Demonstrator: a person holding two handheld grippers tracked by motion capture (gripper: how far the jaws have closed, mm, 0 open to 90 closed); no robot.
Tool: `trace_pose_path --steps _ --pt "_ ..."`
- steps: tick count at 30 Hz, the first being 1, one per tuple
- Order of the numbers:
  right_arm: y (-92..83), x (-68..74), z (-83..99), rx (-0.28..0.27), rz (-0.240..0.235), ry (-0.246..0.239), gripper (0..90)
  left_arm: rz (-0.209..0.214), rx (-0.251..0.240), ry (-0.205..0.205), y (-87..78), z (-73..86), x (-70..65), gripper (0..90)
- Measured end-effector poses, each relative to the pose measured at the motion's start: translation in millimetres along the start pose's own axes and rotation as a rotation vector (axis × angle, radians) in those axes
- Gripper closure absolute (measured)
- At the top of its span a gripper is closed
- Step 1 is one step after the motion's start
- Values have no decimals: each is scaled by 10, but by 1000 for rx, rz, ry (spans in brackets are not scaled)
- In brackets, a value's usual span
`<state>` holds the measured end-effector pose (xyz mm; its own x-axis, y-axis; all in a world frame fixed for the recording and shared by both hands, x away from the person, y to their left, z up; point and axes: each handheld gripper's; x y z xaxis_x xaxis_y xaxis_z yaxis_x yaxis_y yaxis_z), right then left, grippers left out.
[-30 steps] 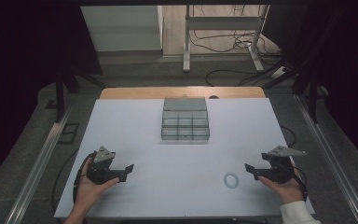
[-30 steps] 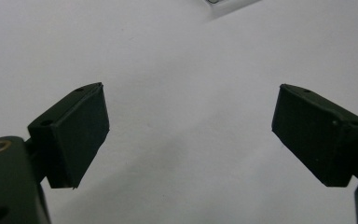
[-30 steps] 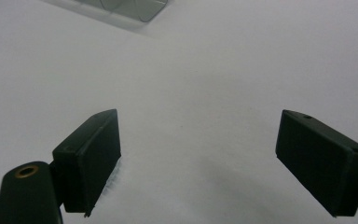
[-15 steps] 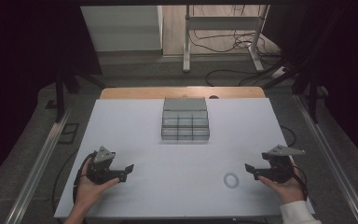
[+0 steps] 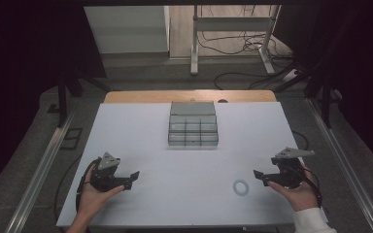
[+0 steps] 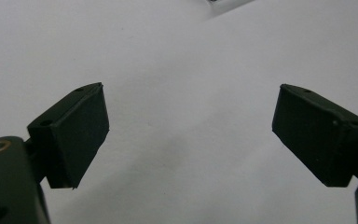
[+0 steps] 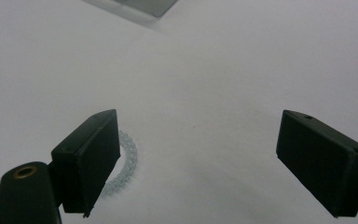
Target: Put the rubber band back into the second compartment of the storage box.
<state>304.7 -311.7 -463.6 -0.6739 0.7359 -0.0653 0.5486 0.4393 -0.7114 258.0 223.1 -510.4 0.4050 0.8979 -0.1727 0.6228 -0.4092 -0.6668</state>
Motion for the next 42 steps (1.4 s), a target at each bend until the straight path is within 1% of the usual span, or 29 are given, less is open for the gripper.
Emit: trace_pose_path --steps 1,2,3,4,5,6,10,11,16,17,22,23,28,29,30,31,34,35,36,39,40,41,42 --pt "-8 14 -28 14 1 -7 136 0 2 1 2 0 -1 105" --pt "-8 14 -28 14 1 -7 136 0 2 1 2 0 -1 105" --pt "-10 27 -49 31 3 -14 138 -1 5 3 6 0 -2 104" --pt "-10 27 -49 31 3 -14 138 -1 5 3 6 0 -2 104" --pt "-10 40 -69 48 5 -18 140 -2 5 4 8 0 -4 104" --pt "-10 40 -69 48 5 -18 140 -2 5 4 8 0 -4 104" --pt "-8 64 -107 75 4 -26 152 -4 7 6 9 0 -4 104" --pt "1 78 -123 84 -1 -33 158 -4 7 6 8 0 -5 104" --pt "18 111 -158 102 -13 -35 172 -3 8 6 12 1 -7 104" --pt "34 134 -175 122 -15 -41 175 -4 7 7 11 1 -9 104" --pt "70 170 -198 146 -23 -48 180 -3 9 6 14 3 -11 103" --pt "94 190 -210 158 -31 -48 182 -4 10 7 14 2 -10 104" --pt "138 223 -230 177 -39 -57 182 -7 12 10 14 0 -12 103" --pt "168 248 -243 193 -44 -55 180 -7 11 9 12 0 -15 103" --pt "168 248 -243 193 -44 -55 180 -7 9 9 11 0 -17 103" --pt "202 273 -252 208 -47 -56 180 -8 9 11 10 0 -19 103" --pt "238 295 -258 224 -51 -63 186 -7 10 11 13 0 -18 103" --pt "293 318 -260 247 -54 -66 196 -8 12 12 17 1 -16 103" --pt "293 318 -260 247 -54 -66 196 -8 12 12 17 1 -16 103" --pt "394 333 -245 282 -59 -68 224 -9 12 14 13 2 -17 103" --pt "394 333 -245 282 -59 -68 224 -9 12 14 13 2 -17 103" --pt "435 340 -234 305 -58 -72 244 -10 13 14 11 3 -18 103" --pt "435 340 -234 305 -58 -72 244 -10 13 14 11 3 -18 103"
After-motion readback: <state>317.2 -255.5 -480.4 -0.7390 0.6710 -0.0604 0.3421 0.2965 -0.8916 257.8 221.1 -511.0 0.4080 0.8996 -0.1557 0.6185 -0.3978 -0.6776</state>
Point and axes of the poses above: each handheld gripper's, and its own axes: y roughly forward along the jaws, z roughly out of its underside, x roughly to its left, and after that the axes turned 8 degrees about -y, right-handed
